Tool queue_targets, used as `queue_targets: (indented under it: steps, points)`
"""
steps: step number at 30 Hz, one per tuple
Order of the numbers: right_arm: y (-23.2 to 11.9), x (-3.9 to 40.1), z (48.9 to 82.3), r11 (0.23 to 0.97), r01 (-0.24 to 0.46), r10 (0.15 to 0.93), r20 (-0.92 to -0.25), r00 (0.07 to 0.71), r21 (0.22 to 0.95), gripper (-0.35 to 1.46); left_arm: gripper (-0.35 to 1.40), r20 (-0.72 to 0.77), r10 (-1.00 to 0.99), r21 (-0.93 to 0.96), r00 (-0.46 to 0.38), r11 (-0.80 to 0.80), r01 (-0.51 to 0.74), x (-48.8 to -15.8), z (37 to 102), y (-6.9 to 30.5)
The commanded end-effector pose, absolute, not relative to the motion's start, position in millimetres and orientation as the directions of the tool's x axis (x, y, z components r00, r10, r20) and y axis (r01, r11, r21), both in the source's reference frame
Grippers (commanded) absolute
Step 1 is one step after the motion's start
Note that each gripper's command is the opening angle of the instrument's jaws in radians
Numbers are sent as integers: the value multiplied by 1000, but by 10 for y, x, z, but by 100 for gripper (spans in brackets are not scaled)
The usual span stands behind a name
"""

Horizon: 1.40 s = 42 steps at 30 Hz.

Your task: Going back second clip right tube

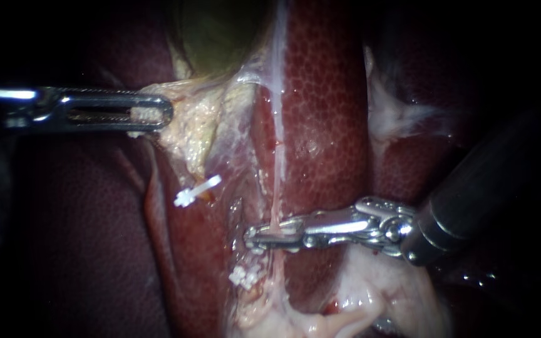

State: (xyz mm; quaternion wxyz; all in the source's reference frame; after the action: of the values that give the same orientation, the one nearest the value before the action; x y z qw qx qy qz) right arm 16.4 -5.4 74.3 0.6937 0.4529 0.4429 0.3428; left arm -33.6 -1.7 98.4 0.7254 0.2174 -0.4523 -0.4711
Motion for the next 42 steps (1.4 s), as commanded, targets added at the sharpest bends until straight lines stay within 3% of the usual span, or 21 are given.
queue_targets:
  steps: [1, 10, 13, 17, 20, 23, 29, 42]
  points:
    - [-54, 163, 743, 355, -74, 877, -304, 373, 932, -35, -30, 451, -880, 742, 147, 462, 487, -336, 984, -17]
    - [-55, 164, 742, 349, -56, 872, -302, 386, 935, -33, -32, 451, -880, 742, 147, 462, 487, -336, 984, -17]
    - [-54, 166, 741, 375, -39, 874, -339, 348, 926, 23, -32, 451, -880, 742, 147, 462, 487, -336, 984, -17]
    - [-52, 170, 741, 438, -5, 847, -410, 338, 899, 50, -32, 451, -880, 742, 147, 462, 486, -336, 984, -17]
    - [-52, 171, 741, 502, 3, 815, -474, 333, 865, 56, -32, 451, -880, 742, 147, 462, 486, -336, 984, -17]
    - [-48, 169, 742, 564, -37, 791, -528, 309, 825, 60, -32, 451, -880, 742, 147, 462, 486, -335, 984, -17]
    - [-33, 157, 737, 642, -8, 730, -607, 313, 767, 60, -32, 451, -880, 742, 147, 462, 486, -335, 984, -17]
    - [-10, 124, 707, 691, 22, 684, -664, 303, 722, 60, -32, 451, -880, 742, 148, 462, 486, -333, 983, -17]
